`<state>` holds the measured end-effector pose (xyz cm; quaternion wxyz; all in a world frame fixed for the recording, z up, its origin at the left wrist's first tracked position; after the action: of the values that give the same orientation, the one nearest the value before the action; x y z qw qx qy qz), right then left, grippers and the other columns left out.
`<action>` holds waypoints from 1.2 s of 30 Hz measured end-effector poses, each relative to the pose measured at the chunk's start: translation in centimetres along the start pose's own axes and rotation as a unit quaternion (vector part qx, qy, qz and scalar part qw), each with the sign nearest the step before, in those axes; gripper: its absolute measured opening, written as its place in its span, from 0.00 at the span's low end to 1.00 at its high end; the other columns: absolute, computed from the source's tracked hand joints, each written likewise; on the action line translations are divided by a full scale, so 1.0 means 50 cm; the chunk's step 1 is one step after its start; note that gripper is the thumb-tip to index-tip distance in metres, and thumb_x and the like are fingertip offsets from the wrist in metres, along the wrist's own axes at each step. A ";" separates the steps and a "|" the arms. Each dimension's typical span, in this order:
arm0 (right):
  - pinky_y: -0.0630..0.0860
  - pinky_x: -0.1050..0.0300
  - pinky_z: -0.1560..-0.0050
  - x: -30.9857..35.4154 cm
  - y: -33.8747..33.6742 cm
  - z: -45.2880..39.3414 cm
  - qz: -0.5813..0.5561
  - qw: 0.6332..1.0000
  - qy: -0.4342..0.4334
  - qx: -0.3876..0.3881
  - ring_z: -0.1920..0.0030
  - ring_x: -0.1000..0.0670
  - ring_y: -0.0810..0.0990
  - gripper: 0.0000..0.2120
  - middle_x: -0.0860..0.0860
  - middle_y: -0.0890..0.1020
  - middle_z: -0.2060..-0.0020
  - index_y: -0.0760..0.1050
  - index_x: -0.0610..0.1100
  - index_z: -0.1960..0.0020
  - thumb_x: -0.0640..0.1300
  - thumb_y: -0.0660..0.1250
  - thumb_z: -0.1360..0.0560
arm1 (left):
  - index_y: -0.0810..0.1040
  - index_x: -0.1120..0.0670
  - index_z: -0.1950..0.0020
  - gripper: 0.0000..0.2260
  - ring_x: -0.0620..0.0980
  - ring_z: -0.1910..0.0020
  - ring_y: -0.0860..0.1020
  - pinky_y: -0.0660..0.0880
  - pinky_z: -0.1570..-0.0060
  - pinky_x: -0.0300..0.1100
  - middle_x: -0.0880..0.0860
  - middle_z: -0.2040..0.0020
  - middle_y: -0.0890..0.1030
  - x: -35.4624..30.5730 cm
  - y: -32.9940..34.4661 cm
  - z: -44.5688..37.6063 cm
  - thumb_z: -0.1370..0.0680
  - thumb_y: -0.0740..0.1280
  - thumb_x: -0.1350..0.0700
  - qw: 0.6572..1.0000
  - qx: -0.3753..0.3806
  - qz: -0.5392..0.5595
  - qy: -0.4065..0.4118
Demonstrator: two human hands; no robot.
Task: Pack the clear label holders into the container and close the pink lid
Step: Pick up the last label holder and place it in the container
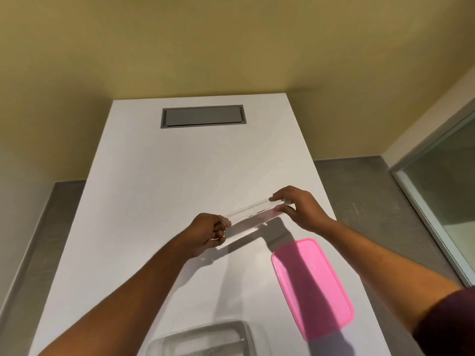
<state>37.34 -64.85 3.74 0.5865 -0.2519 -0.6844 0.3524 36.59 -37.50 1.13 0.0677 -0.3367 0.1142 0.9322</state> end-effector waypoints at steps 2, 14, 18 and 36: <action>0.79 0.58 0.49 0.023 -0.001 0.028 -0.020 1.000 0.001 -0.013 0.53 0.56 0.81 0.09 0.54 0.84 0.49 0.84 0.51 0.44 0.45 0.74 0.24 | 0.79 0.60 0.56 0.04 0.48 0.70 0.66 0.73 0.65 0.41 0.52 0.69 0.65 0.019 -0.010 0.026 0.22 0.65 0.63 1.000 0.007 0.018 -0.007; 0.78 0.54 0.55 0.154 0.045 0.148 -0.038 0.992 0.122 -0.016 0.57 0.57 0.83 0.05 0.58 0.85 0.54 0.83 0.54 0.48 0.52 0.70 0.22 | 0.81 0.57 0.49 0.14 0.55 0.55 0.79 0.80 0.52 0.50 0.57 0.49 0.81 0.055 -0.076 0.163 0.16 0.60 0.50 0.987 -0.082 0.007 0.136; 0.76 0.56 0.56 0.194 0.075 0.179 -0.055 0.987 0.150 -0.014 0.56 0.63 0.81 0.05 0.61 0.86 0.57 0.82 0.54 0.51 0.54 0.70 0.23 | 0.82 0.60 0.46 0.22 0.58 0.49 0.80 0.80 0.41 0.55 0.59 0.47 0.81 0.085 -0.110 0.188 0.16 0.59 0.43 0.980 -0.096 -0.008 0.172; 0.71 0.61 0.52 0.354 0.156 0.259 0.010 0.995 0.064 0.072 0.49 0.61 0.73 0.35 0.62 0.79 0.46 0.75 0.60 0.35 0.61 0.81 0.39 | 0.80 0.53 0.47 0.10 0.57 0.47 0.83 0.79 0.43 0.54 0.55 0.47 0.85 0.175 -0.278 0.301 0.25 0.75 0.51 0.948 -0.066 -0.203 0.238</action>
<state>20.82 -48.95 7.91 0.6423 -0.2380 -0.6154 0.3900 23.52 -19.79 4.44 0.2037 -0.5682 -0.0055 0.7973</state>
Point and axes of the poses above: each hand's wrist, its own z-axis away from the middle knuckle, its own y-axis out of the palm, x = y × z, the point moved 6 cm from there along -z, towards the middle knuckle
